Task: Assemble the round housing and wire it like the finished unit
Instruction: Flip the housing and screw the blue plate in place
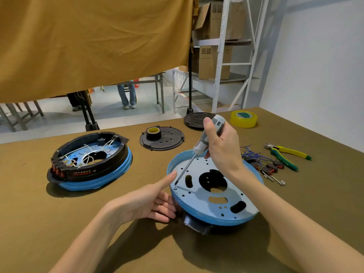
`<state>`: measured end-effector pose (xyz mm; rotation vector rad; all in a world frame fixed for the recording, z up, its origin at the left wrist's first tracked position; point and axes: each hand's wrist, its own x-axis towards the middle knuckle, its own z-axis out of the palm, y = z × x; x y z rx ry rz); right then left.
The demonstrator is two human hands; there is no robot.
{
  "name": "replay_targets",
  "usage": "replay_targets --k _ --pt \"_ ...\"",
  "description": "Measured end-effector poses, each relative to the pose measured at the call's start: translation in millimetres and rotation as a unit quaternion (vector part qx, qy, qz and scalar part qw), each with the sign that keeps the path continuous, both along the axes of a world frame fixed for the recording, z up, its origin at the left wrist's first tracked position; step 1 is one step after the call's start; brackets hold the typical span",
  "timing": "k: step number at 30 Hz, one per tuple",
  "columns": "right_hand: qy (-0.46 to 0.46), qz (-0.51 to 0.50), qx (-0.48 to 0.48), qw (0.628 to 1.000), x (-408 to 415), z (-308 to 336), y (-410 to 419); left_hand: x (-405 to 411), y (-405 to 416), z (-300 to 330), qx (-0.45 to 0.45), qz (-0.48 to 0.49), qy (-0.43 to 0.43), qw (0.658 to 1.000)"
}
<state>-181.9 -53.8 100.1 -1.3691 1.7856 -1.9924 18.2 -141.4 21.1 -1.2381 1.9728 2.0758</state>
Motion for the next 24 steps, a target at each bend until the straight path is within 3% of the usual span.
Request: replay_targets --k 9,24 --pt "0.030 -0.005 -0.030 0.999 8.3 11.7 13.8 2.5 2.1 2.3 -0.003 -0.011 0.002 1.000" --pt "0.101 0.011 0.000 0.995 18.5 15.3 8.4 3.1 0.5 2.1 -0.002 -0.022 0.003 1.000"
